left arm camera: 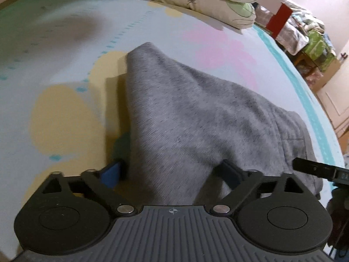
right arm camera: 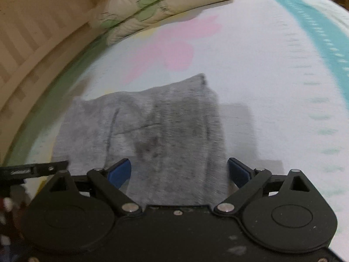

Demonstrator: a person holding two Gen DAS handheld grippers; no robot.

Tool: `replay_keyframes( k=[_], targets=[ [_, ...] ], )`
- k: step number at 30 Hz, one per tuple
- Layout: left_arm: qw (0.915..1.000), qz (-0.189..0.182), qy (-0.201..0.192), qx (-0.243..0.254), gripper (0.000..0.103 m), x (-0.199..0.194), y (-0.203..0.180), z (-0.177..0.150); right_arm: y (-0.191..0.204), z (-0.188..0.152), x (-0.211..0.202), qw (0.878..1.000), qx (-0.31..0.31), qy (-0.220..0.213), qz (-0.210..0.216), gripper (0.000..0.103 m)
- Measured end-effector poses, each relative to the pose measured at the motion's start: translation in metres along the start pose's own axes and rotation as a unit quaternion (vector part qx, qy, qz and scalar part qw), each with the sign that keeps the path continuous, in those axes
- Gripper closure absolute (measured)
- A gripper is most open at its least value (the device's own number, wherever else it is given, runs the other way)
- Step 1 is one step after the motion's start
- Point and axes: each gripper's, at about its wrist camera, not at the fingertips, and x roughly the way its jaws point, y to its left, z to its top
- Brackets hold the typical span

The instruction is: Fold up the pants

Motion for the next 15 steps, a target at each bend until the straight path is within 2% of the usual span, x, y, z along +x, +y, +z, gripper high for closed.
replay_keyframes(
  k=[2,4,5,6,7,8,9,10,11,12,15],
  targets=[
    [0.9998,-0.002,-0.002,0.019,0.004,0.005,-0.003,0.005,0.001,0.006,0.008,1.000,0.001,0.003,0.019,0.009],
    [0.9996,-0.010,-0.002,0.026,0.004,0.008,-0.003,0.008,0.000,0.011,0.014,0.999,0.008,0.002,0.035,0.032],
    [0.9996,-0.017,-0.001,0.023,0.004,0.008,-0.002,0.010,-0.004,0.013,0.016,0.999,0.022,-0.002,0.043,0.040],
    [0.9996,-0.023,-0.001,0.017,0.004,0.007,0.001,0.011,-0.010,0.014,0.018,0.998,0.042,-0.004,0.050,0.054],
    [0.9995,-0.030,-0.002,0.007,0.006,0.005,0.003,0.011,-0.014,0.013,0.017,0.997,0.057,-0.006,0.056,0.062],
    [0.9993,-0.036,-0.005,-0.002,0.020,0.003,0.006,0.010,-0.018,0.012,0.016,0.996,0.070,-0.008,0.062,0.065],
    [0.9992,-0.039,-0.007,-0.010,0.041,0.000,0.008,0.009,-0.017,0.011,0.014,0.996,0.070,-0.010,0.061,0.067],
    [0.9991,-0.037,-0.011,-0.018,0.051,-0.003,0.011,0.009,-0.012,0.010,0.013,0.997,0.061,-0.011,0.053,0.069],
    [0.9988,-0.038,-0.013,-0.026,0.069,-0.006,0.014,0.007,-0.006,0.011,0.011,0.998,0.049,-0.011,0.044,0.070],
    [0.9985,-0.042,-0.016,-0.032,0.081,-0.010,0.018,0.005,0.003,0.012,0.009,0.999,0.034,-0.011,0.033,0.072],
    [0.9979,-0.038,-0.037,-0.037,0.089,-0.023,0.021,0.003,0.031,0.023,0.003,1.000,-0.012,-0.014,0.001,0.073]
  ],
)
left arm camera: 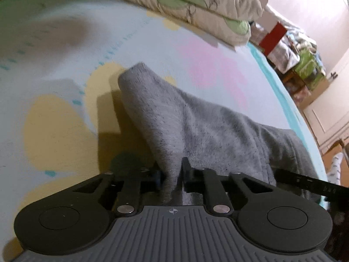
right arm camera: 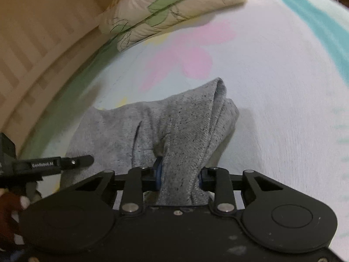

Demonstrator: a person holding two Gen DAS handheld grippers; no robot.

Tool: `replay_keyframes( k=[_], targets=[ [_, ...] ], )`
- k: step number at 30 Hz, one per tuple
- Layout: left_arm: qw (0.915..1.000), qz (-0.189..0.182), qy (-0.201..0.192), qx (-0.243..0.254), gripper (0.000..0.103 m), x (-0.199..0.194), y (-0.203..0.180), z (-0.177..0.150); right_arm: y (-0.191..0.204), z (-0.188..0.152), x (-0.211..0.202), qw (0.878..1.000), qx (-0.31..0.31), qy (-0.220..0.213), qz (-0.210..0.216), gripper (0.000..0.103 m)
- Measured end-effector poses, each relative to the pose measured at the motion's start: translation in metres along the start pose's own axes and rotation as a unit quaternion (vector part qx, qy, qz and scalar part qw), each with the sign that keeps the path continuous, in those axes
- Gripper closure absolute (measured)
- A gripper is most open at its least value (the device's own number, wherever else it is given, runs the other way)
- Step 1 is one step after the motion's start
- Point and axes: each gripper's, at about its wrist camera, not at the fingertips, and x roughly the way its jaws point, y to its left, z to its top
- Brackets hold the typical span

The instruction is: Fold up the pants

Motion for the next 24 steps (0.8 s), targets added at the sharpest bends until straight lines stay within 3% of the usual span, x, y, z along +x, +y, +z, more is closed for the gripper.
replay_keyframes(
  k=[8,13,16,19,22,23,24],
  targets=[
    [0.9948,0.037,-0.078,0.053,0.094,-0.051,-0.011,0.022,0.072,0.037,-0.024,0.997,-0.065,-0.035,0.028,0.075],
    [0.9913,0.069,-0.100,0.050,0.094,-0.061,0.015,0.066,0.120,0.072,0.005,0.993,-0.091,-0.051,0.051,0.075],
    [0.9919,0.084,-0.089,0.033,0.094,-0.057,0.038,0.089,0.123,0.090,0.025,0.993,-0.080,-0.049,0.065,0.075],
    [0.9936,0.101,-0.051,0.007,0.092,-0.040,0.063,0.092,0.125,0.101,0.061,0.996,-0.062,-0.031,0.061,0.074],
    [0.9881,0.153,-0.004,-0.013,0.090,-0.013,0.090,0.079,0.120,0.097,0.106,0.999,-0.048,0.011,0.018,0.069],
    [0.9871,0.159,0.010,-0.017,0.084,-0.007,0.097,0.074,0.113,0.093,0.119,0.999,-0.043,0.027,-0.010,0.067],
    [0.9875,0.155,0.012,-0.025,0.076,-0.005,0.101,0.070,0.106,0.091,0.130,0.998,-0.039,0.037,-0.033,0.058]
  ],
)
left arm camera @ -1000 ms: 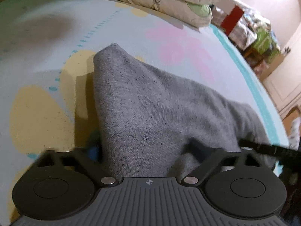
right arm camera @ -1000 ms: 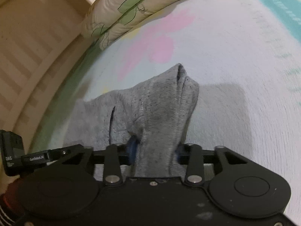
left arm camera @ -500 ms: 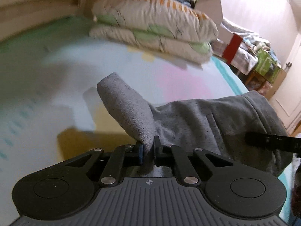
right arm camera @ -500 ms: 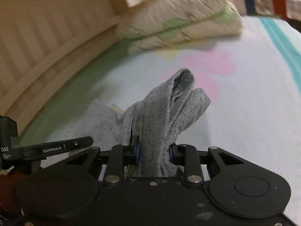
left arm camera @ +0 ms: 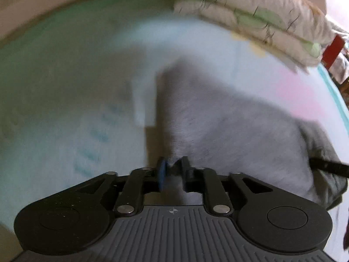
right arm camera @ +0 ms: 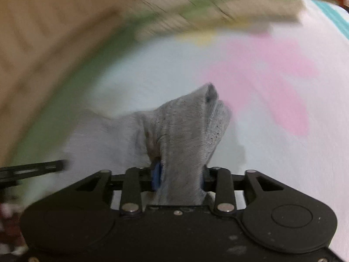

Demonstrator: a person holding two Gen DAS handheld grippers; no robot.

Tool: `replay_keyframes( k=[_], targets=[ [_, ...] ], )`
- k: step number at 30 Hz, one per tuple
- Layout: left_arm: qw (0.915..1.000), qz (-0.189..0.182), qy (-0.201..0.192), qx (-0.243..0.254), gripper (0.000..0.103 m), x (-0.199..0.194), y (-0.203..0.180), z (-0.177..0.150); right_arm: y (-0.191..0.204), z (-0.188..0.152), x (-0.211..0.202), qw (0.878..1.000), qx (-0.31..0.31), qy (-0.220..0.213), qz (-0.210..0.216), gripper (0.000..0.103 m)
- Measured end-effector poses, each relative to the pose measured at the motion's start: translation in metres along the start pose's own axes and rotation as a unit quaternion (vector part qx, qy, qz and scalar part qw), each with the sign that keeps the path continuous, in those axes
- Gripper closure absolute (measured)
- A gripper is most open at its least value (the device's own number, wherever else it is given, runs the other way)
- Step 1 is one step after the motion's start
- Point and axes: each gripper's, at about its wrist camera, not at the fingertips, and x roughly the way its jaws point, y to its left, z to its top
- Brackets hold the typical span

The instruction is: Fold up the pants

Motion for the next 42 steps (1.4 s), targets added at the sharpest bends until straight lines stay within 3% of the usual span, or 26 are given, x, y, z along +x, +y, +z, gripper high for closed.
replay_keyframes(
  k=[3,6,9,11,12,13,16,19,21,25,29,31,37,39,42],
  targets=[
    [0.9998,0.007,-0.017,-0.006,0.075,-0.010,-0.001,-0.009,-0.015,-0.002,0.006,1.000,0.017,-0.008,0.001,0.050],
    [0.9984,0.029,-0.049,0.003,0.076,-0.035,-0.015,-0.013,-0.004,-0.005,-0.017,0.999,-0.023,-0.029,-0.036,0.049],
    [0.9966,0.007,-0.082,-0.004,0.075,-0.064,-0.031,-0.028,0.015,-0.013,-0.050,0.992,-0.066,-0.083,-0.062,0.048],
    [0.9960,-0.009,-0.089,0.003,0.075,-0.074,-0.046,-0.042,0.029,-0.023,-0.074,0.989,-0.084,-0.114,-0.036,0.064],
    [0.9960,-0.017,-0.087,0.010,0.074,-0.077,-0.055,-0.051,0.035,-0.029,-0.080,0.989,-0.093,-0.115,-0.021,0.085],
    [0.9963,-0.022,-0.082,0.015,0.074,-0.076,-0.062,-0.060,0.043,-0.037,-0.083,0.988,-0.107,-0.107,-0.011,0.094],
    [0.9986,-0.023,-0.042,0.021,0.073,-0.059,-0.077,-0.084,0.058,-0.068,-0.070,0.989,-0.132,-0.067,-0.007,0.094],
    [0.9993,-0.018,-0.030,0.012,0.071,-0.049,-0.072,-0.096,0.057,-0.095,-0.048,0.992,-0.126,-0.011,-0.020,0.095],
    [0.9994,-0.020,-0.026,0.009,0.070,-0.050,-0.072,-0.090,0.057,-0.106,-0.051,0.991,-0.128,-0.032,-0.019,0.095],
    [0.9990,-0.016,-0.042,0.000,0.070,-0.063,-0.068,-0.091,0.061,-0.101,-0.067,0.994,-0.105,-0.040,-0.015,0.091],
    [0.9979,-0.028,-0.056,-0.013,0.069,-0.088,-0.068,-0.112,0.067,-0.105,-0.100,0.993,-0.099,-0.068,-0.009,0.087],
    [0.9972,-0.033,-0.067,-0.010,0.068,-0.097,-0.074,-0.122,0.068,-0.110,-0.112,0.992,-0.095,-0.077,-0.009,0.080],
    [0.9946,0.011,-0.103,0.007,0.062,-0.121,-0.088,-0.136,0.078,-0.140,-0.163,0.990,-0.086,-0.114,-0.013,0.065],
    [0.9934,0.038,-0.108,0.005,0.055,-0.128,-0.090,-0.142,0.077,-0.152,-0.184,0.988,-0.087,-0.127,-0.016,0.064],
    [0.9902,0.061,-0.126,0.002,0.055,-0.141,-0.089,-0.153,0.080,-0.163,-0.196,0.987,-0.089,-0.136,-0.010,0.060]
  ],
)
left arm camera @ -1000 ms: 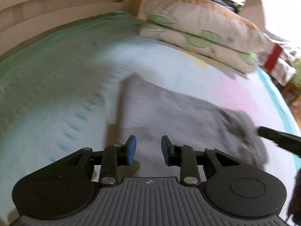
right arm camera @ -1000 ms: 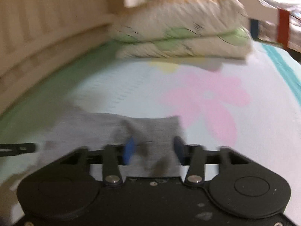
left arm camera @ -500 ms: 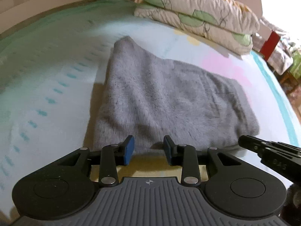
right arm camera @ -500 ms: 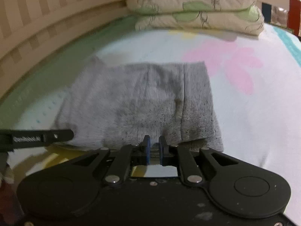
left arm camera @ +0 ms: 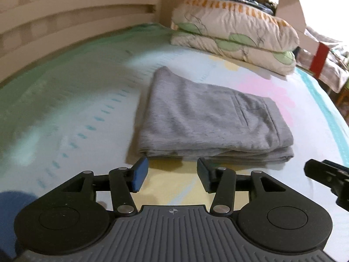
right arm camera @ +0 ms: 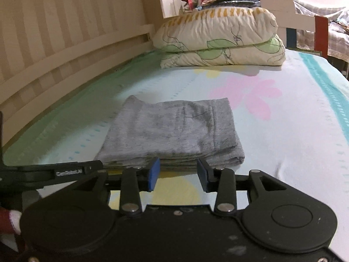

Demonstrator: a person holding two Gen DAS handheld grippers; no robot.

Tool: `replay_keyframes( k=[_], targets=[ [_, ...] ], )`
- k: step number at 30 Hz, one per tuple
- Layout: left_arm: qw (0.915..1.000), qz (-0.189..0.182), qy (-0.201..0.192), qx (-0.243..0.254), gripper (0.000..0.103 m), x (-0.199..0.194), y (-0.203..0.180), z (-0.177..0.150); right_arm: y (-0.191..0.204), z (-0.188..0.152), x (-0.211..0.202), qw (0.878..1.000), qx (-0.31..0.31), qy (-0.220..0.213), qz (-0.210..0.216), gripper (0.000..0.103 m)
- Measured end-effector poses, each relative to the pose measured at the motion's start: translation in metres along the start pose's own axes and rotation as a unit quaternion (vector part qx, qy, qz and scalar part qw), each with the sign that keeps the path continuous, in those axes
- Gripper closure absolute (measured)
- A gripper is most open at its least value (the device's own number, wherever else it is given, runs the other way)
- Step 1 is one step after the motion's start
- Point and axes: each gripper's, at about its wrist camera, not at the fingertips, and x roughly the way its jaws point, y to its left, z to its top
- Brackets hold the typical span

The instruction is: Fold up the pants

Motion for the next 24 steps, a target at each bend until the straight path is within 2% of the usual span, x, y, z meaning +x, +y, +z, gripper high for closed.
replay_keyframes(
  k=[4,11,16,19,24],
  targets=[
    [0.9997,-0.014,-0.008,-0.019,0.053,-0.012,0.003,-0.006,0.008,-0.006,-0.019,1.000,-0.014,-0.012,-0.001,0.056],
    [0.9971,-0.064,0.033,-0.026,0.053,-0.016,0.001,-0.023,0.016,-0.020,-0.033,1.000,-0.022,-0.008,-0.005,0.047],
    [0.9994,-0.034,-0.004,-0.005,0.052,-0.027,-0.008,-0.028,0.019,-0.027,-0.036,1.000,-0.024,-0.001,-0.012,0.036],
    [0.9995,-0.031,-0.010,0.003,0.051,-0.029,-0.012,-0.029,0.017,-0.028,-0.038,1.000,-0.021,-0.002,-0.016,0.029],
    [0.9995,-0.030,-0.014,0.001,0.050,-0.029,-0.013,-0.029,0.014,-0.029,-0.037,1.000,-0.016,0.000,-0.025,0.024]
  ],
)
